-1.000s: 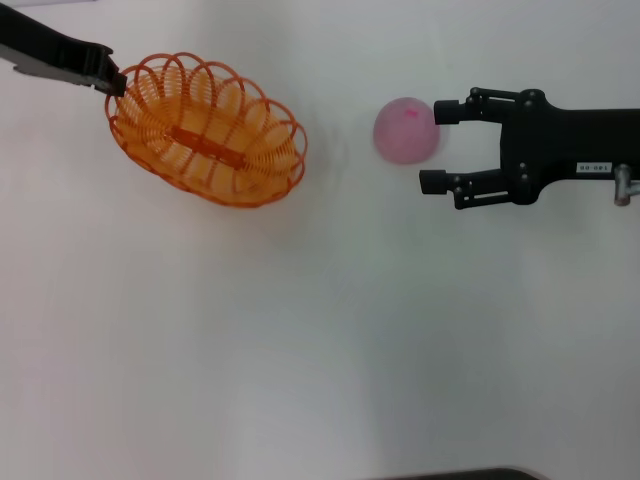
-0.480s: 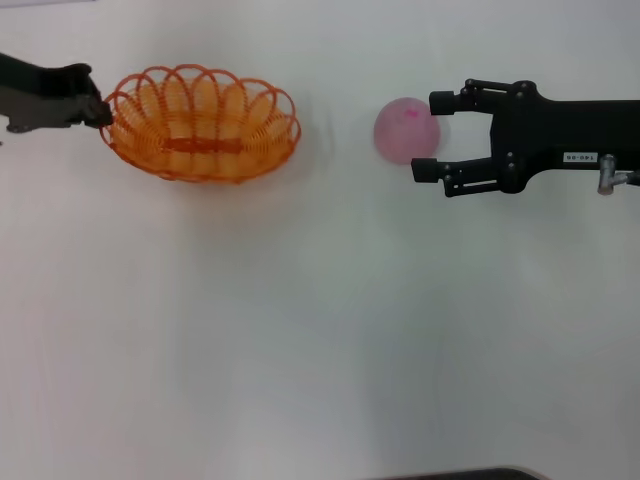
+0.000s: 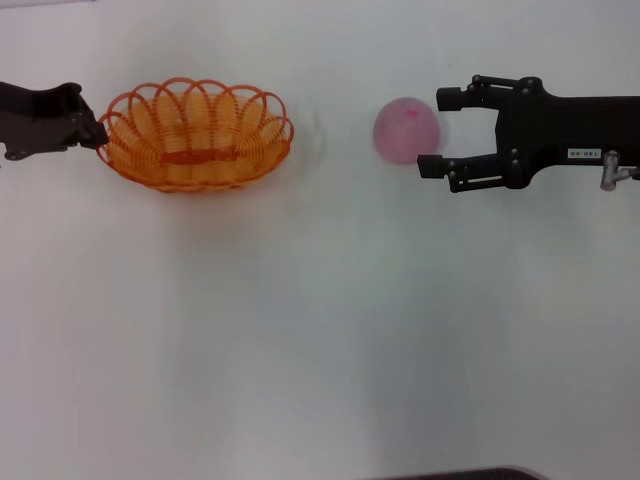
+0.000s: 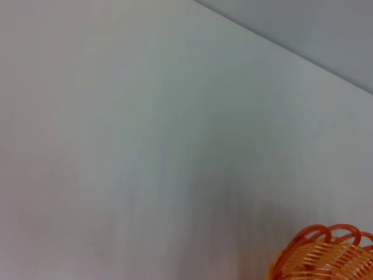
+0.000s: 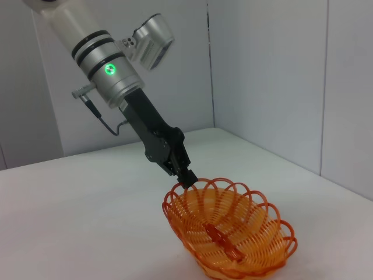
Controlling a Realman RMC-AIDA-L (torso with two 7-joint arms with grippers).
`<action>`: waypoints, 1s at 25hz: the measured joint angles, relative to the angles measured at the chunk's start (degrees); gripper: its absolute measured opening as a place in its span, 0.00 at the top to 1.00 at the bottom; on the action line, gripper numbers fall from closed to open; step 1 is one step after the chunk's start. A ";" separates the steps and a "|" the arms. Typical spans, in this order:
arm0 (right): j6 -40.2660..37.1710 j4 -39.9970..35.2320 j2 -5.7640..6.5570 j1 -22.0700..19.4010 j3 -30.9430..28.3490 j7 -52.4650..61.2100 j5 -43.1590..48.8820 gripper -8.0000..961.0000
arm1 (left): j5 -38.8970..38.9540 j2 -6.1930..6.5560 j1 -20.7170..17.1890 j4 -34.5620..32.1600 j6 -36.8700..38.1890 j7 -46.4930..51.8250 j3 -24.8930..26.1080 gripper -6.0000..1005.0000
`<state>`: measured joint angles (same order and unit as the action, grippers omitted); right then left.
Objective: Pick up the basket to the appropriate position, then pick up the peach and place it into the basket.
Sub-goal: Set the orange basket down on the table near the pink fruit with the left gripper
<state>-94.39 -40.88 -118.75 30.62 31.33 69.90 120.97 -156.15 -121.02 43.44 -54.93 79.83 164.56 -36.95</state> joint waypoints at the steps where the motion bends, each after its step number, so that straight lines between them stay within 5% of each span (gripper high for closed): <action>1: 0.00 -0.01 0.00 -0.01 0.08 0.00 0.01 0.04 | -0.02 0.00 -0.04 -0.04 0.11 -0.08 -0.06 0.97; 17: 1.51 0.02 -0.16 -0.54 0.50 -0.04 0.15 0.04 | 0.25 0.11 -0.09 0.02 1.74 -3.80 -0.63 0.97; 25: 1.99 0.01 -0.26 -0.36 0.49 -0.19 0.14 0.04 | 0.25 1.05 -0.43 -0.01 3.18 -5.19 -0.67 0.80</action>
<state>-92.40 -40.87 -119.01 30.27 31.82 69.71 121.12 -155.90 -119.97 43.01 -54.93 83.02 159.37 -37.62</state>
